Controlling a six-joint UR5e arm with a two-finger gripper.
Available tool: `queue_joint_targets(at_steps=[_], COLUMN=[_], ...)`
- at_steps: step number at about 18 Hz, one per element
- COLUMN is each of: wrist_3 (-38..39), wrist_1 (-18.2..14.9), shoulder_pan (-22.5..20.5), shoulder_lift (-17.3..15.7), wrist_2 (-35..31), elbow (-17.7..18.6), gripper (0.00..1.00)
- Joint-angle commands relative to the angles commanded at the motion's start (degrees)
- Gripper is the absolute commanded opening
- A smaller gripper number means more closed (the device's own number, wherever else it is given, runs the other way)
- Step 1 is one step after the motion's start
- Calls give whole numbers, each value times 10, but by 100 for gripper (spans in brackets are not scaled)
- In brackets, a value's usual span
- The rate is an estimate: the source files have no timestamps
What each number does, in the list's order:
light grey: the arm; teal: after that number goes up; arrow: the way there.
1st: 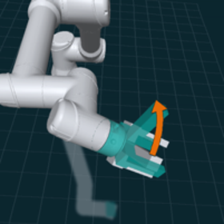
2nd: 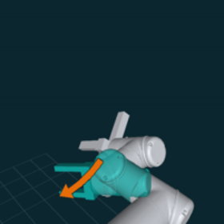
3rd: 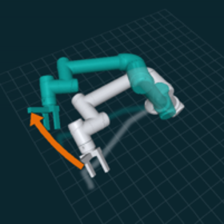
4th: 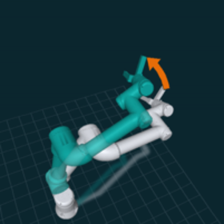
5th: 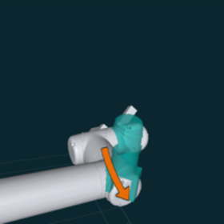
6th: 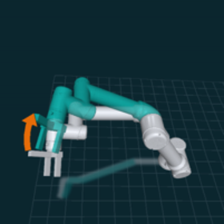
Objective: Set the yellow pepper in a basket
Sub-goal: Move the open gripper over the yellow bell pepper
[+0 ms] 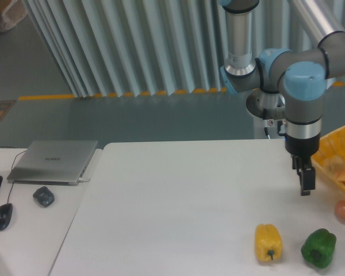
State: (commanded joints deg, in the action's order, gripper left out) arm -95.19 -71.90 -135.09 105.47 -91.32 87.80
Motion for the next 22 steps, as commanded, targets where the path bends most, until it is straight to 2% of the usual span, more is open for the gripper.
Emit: queue_joint_targets(at_steps=[8, 15, 19, 22], wrist_3=[112, 335, 504, 579], wrist_1=[19, 30, 78, 155], shoulder_pan=[29, 55, 76, 83], shoulder_lift=[17, 32, 54, 64], wrist_2=[-5, 2, 2, -3], elbow=[-2, 1, 3, 23], gripper=[100, 100, 100, 100])
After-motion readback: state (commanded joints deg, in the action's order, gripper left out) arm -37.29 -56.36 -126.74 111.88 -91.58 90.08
